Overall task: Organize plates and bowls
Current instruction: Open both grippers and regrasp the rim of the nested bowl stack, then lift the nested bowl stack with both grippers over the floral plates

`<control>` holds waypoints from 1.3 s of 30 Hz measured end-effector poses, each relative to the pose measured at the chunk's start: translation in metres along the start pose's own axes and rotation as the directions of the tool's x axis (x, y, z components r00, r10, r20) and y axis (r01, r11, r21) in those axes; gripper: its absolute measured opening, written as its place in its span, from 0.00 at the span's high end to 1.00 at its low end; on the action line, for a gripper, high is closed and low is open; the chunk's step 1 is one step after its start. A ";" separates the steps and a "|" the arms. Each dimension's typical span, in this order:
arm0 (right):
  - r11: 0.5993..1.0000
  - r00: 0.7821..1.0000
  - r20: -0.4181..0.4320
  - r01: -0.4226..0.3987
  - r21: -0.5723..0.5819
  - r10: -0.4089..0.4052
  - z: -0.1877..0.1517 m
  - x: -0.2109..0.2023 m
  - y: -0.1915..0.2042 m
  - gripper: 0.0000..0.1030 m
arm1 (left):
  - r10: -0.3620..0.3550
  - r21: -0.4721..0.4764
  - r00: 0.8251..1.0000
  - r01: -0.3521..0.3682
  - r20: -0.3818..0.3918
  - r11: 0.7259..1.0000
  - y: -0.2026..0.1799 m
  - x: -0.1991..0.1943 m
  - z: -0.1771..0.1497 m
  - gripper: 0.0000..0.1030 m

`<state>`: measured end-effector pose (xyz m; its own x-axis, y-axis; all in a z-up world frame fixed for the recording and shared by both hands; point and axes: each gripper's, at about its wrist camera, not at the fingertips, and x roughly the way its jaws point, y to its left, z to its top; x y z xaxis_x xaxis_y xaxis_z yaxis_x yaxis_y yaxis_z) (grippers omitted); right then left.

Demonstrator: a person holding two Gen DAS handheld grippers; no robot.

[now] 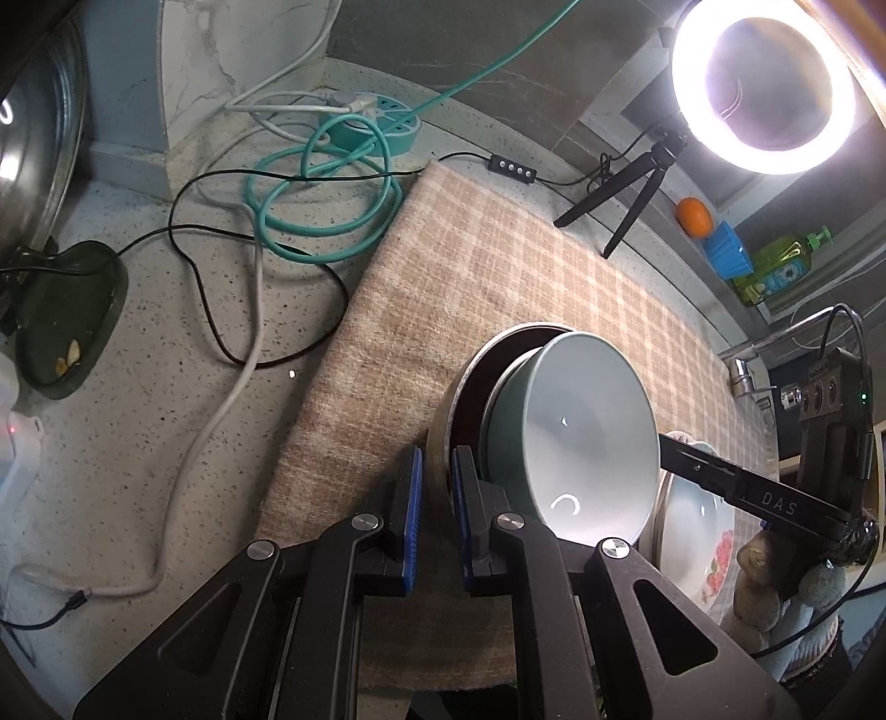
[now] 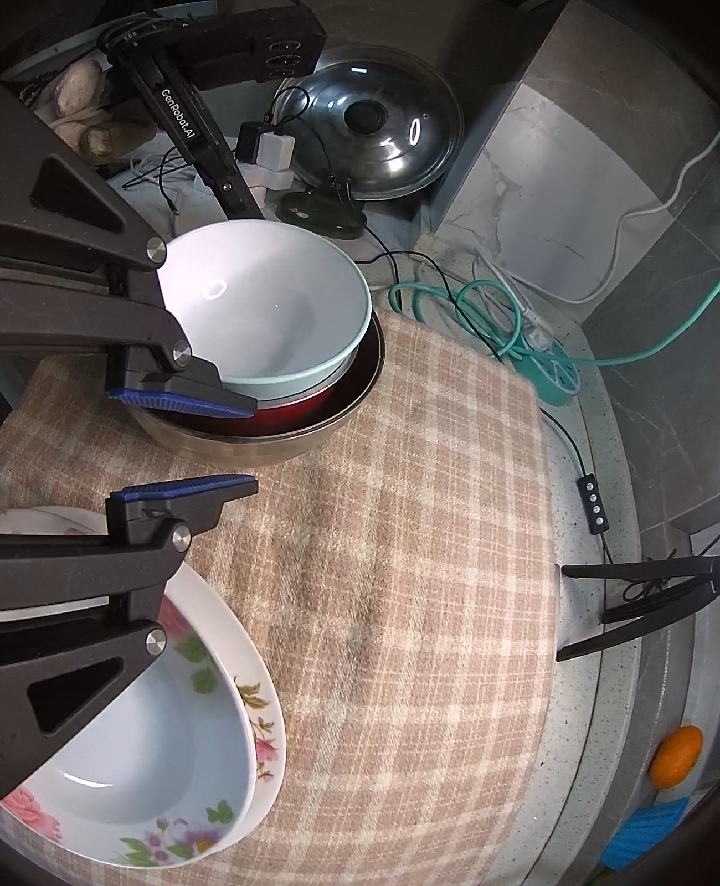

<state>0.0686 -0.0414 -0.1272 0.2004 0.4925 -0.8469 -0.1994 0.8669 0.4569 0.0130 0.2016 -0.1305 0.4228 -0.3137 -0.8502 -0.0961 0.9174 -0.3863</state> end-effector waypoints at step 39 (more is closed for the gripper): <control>0.997 0.997 -0.068 -0.042 0.061 0.047 0.000 0.013 -0.004 0.90 | 0.003 -0.028 1.000 -0.004 -0.028 1.000 -0.003 0.020 0.006 0.92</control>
<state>0.0715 -0.0383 -0.1397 0.1255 0.5260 -0.8412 -0.1491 0.8483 0.5081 0.0265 0.1940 -0.1440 0.3968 -0.3178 -0.8611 -0.1233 0.9112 -0.3931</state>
